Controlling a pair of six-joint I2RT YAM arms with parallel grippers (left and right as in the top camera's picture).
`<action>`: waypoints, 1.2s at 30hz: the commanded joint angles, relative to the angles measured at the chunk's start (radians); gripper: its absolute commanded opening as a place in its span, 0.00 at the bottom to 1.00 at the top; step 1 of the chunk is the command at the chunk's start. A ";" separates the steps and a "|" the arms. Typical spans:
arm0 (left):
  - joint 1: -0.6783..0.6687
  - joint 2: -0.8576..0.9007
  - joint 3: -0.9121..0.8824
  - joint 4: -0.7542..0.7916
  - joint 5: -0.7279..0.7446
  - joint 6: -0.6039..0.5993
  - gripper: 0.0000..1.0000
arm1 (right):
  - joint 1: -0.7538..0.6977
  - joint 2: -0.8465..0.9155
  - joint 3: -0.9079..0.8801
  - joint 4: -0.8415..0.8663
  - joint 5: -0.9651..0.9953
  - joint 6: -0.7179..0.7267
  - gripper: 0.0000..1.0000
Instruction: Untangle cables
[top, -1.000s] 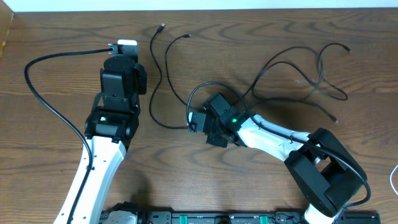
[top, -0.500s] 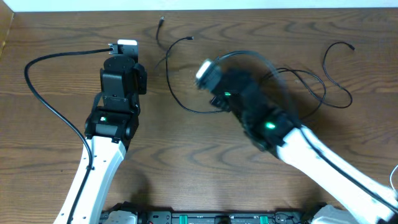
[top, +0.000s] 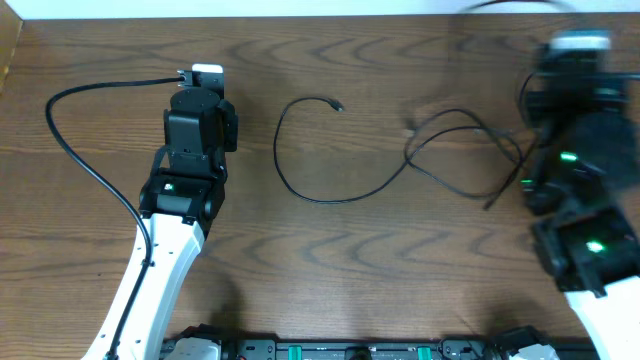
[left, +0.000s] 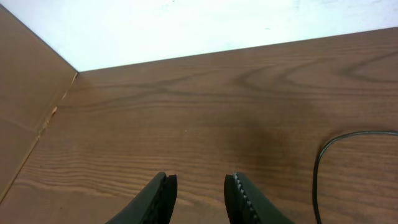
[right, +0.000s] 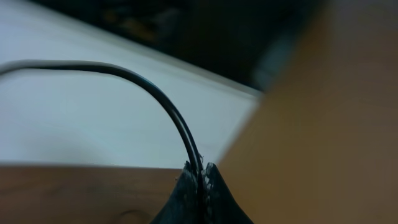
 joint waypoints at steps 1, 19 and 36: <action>0.003 0.008 0.006 0.005 -0.006 -0.002 0.31 | -0.170 -0.060 0.015 0.037 0.042 0.018 0.01; 0.003 0.010 0.006 -0.003 -0.006 -0.002 0.31 | -0.789 -0.033 0.015 0.221 0.004 0.018 0.01; 0.003 0.010 0.005 -0.021 -0.006 -0.002 0.31 | -1.104 0.369 0.014 0.142 -0.095 0.274 0.01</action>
